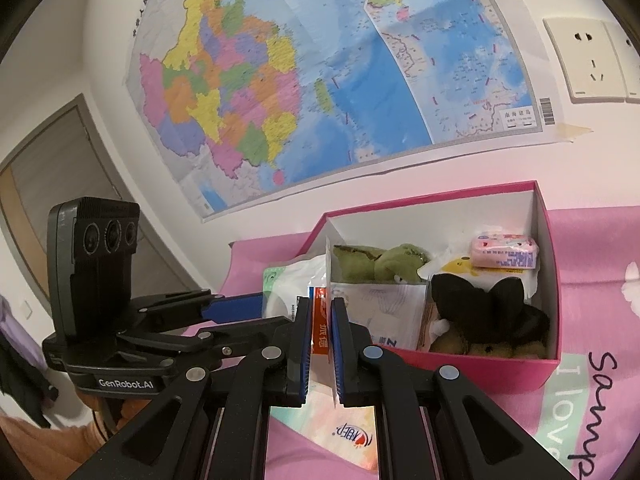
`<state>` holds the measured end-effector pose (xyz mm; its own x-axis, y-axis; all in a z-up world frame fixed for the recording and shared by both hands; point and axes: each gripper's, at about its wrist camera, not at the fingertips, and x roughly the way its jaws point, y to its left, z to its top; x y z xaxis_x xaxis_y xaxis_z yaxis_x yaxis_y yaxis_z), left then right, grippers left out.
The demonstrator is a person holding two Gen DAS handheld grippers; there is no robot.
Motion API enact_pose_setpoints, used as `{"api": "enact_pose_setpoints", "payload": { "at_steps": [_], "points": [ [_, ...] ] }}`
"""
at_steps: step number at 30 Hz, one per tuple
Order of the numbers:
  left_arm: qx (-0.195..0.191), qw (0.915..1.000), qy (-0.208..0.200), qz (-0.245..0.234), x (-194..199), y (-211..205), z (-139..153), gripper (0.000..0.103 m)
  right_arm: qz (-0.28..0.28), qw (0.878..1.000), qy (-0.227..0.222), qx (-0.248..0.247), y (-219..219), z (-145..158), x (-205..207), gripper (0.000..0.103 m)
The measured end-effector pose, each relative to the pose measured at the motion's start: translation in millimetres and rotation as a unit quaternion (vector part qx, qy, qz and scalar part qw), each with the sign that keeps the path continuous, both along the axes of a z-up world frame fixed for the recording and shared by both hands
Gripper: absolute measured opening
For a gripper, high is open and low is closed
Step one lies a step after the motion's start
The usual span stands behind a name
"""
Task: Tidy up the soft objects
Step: 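Lift the mask bag and carry it over the pink box, then lower the mask bag into the pink box and open the right gripper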
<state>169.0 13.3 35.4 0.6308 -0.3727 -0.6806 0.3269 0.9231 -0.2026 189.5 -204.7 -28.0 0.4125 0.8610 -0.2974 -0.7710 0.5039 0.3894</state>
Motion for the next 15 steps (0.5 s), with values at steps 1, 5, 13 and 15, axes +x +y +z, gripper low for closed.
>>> {"api": "enact_pose_setpoints", "payload": {
  "at_steps": [1,5,13,15],
  "points": [
    [0.002,1.0,0.0,0.001,1,-1,0,0.046,-0.001,1.0,0.001,0.001,0,0,2,0.009],
    [0.004,1.0,0.0,0.003,6,-2,1,0.046,-0.003,1.0,0.003,0.002,2,2,9,0.009],
    [0.011,0.9999,0.002,0.01,16,-4,0,0.046,-0.006,1.0,0.005,0.0,5,1,19,0.01],
    [0.014,0.9998,0.003,0.01,19,-6,-1,0.046,-0.006,1.0,0.007,-0.001,6,1,20,0.01]
  ]
}}
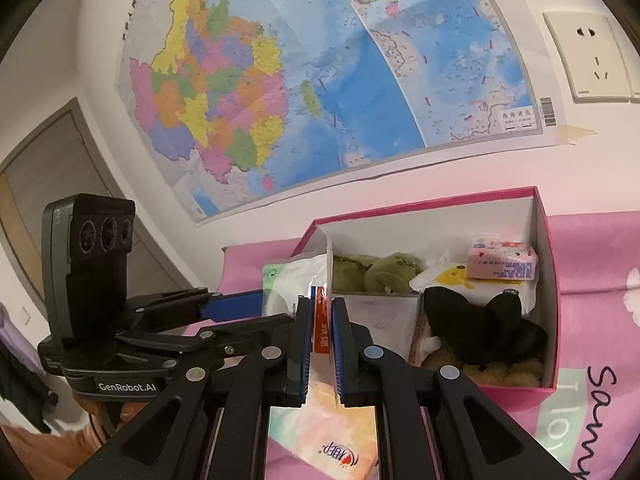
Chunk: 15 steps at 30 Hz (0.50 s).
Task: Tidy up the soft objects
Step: 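Lower the mask bag into the pink box and open the right gripper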
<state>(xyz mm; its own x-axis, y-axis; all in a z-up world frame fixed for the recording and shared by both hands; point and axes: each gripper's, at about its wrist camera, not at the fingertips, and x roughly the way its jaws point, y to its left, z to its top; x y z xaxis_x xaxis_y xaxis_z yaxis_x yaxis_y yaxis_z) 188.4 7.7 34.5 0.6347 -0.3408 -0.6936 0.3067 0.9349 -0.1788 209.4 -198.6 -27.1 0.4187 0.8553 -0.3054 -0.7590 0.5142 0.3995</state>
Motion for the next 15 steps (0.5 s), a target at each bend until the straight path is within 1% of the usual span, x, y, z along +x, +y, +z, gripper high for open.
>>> {"api": "enact_pose_setpoints", "payload": {
  "at_steps": [15],
  "points": [
    [0.005,0.9999,0.006,0.006,17,-3,-3,0.047,-0.003,1.0,0.011,0.0,2,-3,13,0.01]
  ]
}}
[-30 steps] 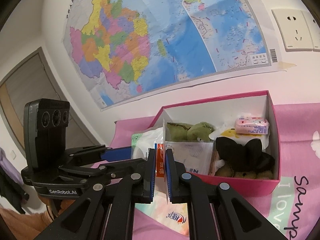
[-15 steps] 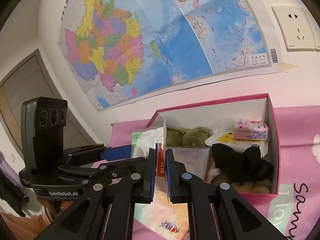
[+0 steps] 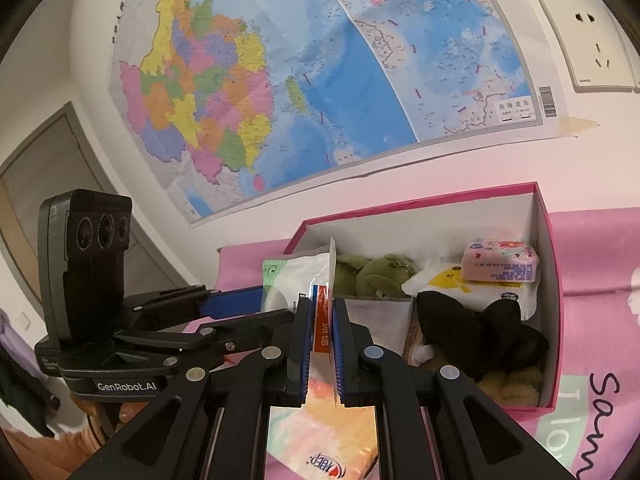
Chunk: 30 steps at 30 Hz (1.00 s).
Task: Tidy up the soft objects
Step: 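Lower the mask bag into the pink box and open the right gripper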
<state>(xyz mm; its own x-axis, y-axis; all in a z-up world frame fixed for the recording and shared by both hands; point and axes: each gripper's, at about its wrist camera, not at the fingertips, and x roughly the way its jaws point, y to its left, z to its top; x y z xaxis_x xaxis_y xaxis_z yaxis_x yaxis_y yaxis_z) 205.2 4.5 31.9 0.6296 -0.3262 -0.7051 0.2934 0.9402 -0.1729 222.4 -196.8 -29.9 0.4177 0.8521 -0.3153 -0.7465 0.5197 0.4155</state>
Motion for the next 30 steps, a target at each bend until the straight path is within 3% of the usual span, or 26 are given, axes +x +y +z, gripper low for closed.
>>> {"api": "enact_pose_setpoints", "payload": {
  "at_steps": [30],
  "points": [
    [0.015,0.9998,0.008,0.01,22,-10,4,0.046,-0.011,1.0,0.01,0.01,-6,1,17,0.01]
  ]
}}
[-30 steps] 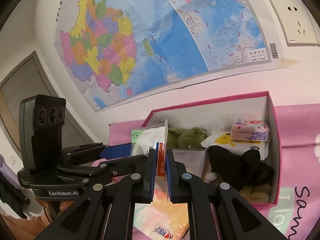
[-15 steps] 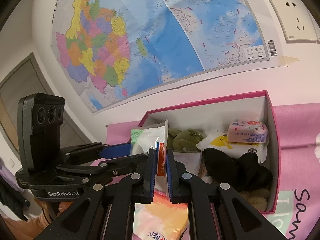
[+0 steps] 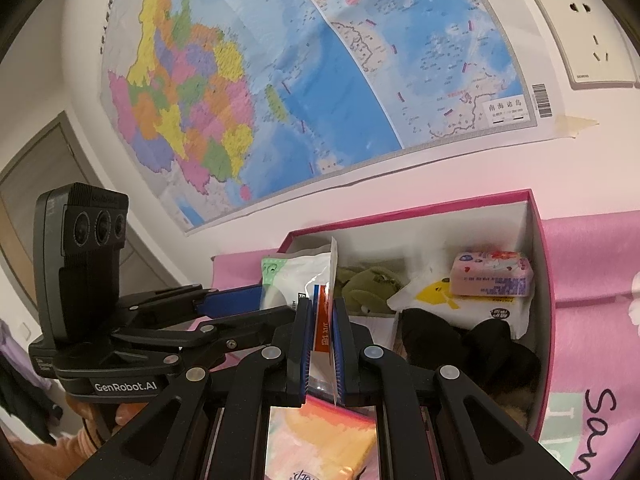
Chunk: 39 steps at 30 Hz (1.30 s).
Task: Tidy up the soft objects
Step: 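Lower the mask bag into the pink box and open the right gripper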
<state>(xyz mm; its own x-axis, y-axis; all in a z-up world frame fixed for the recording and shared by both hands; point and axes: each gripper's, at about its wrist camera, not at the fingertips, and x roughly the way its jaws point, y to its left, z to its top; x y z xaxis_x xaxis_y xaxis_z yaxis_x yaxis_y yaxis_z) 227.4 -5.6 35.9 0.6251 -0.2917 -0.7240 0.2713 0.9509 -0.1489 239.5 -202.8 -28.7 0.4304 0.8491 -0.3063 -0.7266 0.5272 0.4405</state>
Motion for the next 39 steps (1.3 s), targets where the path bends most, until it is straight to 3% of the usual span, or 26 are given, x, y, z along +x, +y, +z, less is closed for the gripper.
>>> {"api": "enact_pose_setpoints", "payload": {
  "at_steps": [39],
  "points": [
    [-0.009,0.9998,0.012,0.01,18,-13,2,0.047,-0.011,1.0,0.012,0.008,-14,4,18,0.01]
  ]
}}
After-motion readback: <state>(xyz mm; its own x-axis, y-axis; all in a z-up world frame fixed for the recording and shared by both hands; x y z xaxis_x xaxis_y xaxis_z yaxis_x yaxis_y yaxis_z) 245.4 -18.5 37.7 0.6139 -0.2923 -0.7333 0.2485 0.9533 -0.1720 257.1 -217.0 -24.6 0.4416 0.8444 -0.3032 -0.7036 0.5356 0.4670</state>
